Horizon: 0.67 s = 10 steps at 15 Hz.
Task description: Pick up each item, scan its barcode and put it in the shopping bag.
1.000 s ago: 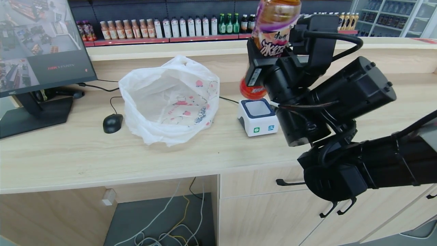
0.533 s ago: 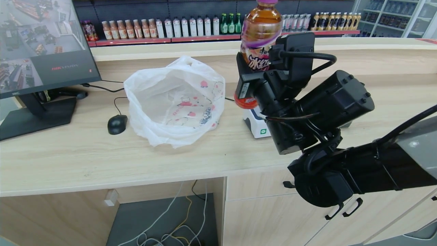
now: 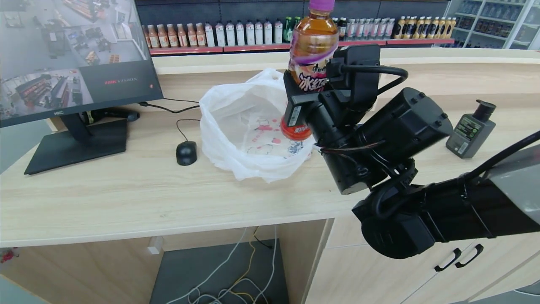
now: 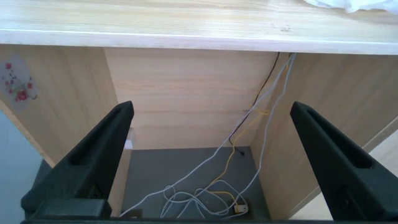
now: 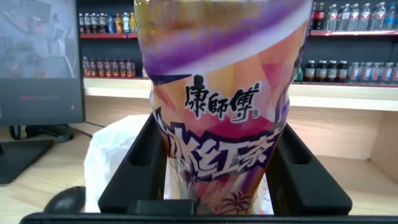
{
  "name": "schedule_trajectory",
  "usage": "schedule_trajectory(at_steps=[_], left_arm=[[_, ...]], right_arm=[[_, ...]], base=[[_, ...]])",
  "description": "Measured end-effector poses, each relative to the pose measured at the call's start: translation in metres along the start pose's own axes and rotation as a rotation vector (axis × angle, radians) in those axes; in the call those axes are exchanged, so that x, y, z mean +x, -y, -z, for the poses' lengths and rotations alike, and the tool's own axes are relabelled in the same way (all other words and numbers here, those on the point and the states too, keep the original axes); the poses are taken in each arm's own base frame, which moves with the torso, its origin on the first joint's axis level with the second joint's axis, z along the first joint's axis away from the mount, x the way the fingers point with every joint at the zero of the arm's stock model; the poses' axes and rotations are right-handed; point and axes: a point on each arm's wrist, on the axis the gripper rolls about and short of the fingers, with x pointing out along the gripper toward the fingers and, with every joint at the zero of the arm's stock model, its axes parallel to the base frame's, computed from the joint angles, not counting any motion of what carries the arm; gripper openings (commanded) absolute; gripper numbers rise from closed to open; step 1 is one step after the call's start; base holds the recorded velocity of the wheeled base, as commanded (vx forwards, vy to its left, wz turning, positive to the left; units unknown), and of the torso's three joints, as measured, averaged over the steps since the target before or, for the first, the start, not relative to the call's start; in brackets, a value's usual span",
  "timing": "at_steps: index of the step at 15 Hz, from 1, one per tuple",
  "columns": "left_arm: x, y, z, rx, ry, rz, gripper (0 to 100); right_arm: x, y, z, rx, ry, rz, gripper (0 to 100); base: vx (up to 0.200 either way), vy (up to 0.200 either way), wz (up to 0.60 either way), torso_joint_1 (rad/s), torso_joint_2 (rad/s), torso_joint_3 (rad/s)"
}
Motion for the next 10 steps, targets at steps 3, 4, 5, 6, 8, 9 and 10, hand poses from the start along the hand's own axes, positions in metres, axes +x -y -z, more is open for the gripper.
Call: schedule_trajectory(at_steps=[3,4,5,6,8,9,10], left_arm=[[0.000,0.000,0.000,0.004,0.000,0.002,100],[0.000,0.000,0.000,0.005,0.000,0.001,100],[0.000,0.000,0.000,0.006,0.000,0.002,100],[0.000,0.000,0.000,0.007,0.000,0.001,100],[0.000,0.000,0.000,0.007,0.000,0.003,100],[0.000,0.000,0.000,0.007,0.000,0.002,100],[0.000,0.000,0.000,0.007,0.000,0.001,100]], right_arm=[[0.000,-0.001,0.004,0.004,-0.033,-0.008,0],[0.001,-0.003,0.007,-0.002,-0.067,-0.019,0],[0.003,-0.004,0.007,0.003,-0.084,-0.026,0],[0.008,-0.006,0.006,0.012,-0.092,-0.030,0],[0.022,-0.006,0.001,0.031,-0.090,-0.015,0],[0.027,-0.009,0.001,0.039,-0.103,-0.025,0],[0.035,-0.010,0.001,0.047,-0.112,-0.024,0]], base=[[0.000,0.067,0.00,0.001,0.00,-0.001],[0.000,0.000,0.00,0.000,0.00,0.000],[0.000,0.000,0.00,0.000,0.00,0.000],[0.000,0.000,0.00,0.000,0.00,0.000],[0.000,0.000,0.00,0.000,0.00,0.000],[0.000,0.000,0.00,0.000,0.00,0.000],[0.000,0.000,0.00,0.000,0.00,0.000]])
